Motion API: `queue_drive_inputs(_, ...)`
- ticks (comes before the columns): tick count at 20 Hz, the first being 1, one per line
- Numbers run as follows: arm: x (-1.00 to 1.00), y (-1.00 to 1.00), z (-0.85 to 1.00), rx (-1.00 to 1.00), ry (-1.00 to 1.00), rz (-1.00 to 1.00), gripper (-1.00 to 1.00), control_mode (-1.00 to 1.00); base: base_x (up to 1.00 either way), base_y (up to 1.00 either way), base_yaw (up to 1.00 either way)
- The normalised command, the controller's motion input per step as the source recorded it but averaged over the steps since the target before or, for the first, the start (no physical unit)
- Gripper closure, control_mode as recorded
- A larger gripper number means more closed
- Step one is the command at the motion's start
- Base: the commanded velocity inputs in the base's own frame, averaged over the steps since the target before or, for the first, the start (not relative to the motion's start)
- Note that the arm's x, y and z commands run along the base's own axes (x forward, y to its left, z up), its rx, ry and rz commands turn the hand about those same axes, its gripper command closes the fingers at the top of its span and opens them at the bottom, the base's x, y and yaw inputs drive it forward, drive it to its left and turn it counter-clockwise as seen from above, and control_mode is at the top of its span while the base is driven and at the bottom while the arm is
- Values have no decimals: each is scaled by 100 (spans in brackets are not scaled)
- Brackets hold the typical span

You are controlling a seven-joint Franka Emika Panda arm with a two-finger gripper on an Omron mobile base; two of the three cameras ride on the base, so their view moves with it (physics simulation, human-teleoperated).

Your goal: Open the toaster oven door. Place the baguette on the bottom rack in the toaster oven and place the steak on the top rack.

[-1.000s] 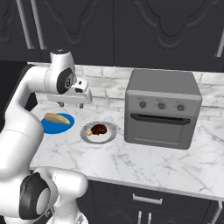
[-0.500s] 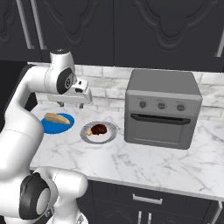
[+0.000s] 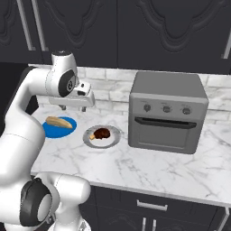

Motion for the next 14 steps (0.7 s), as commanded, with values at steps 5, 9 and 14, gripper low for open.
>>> queue_drive_inputs(5,0,0,0,0,0,0,-100,-100,0,0,0)
queue_drive_inputs(9,-14,0,-2,1,1,0,-100,-100,0,0,0)
queue_drive_inputs(14,-42,-11,0,19,-8,-1,-100,-100,0,0,0)
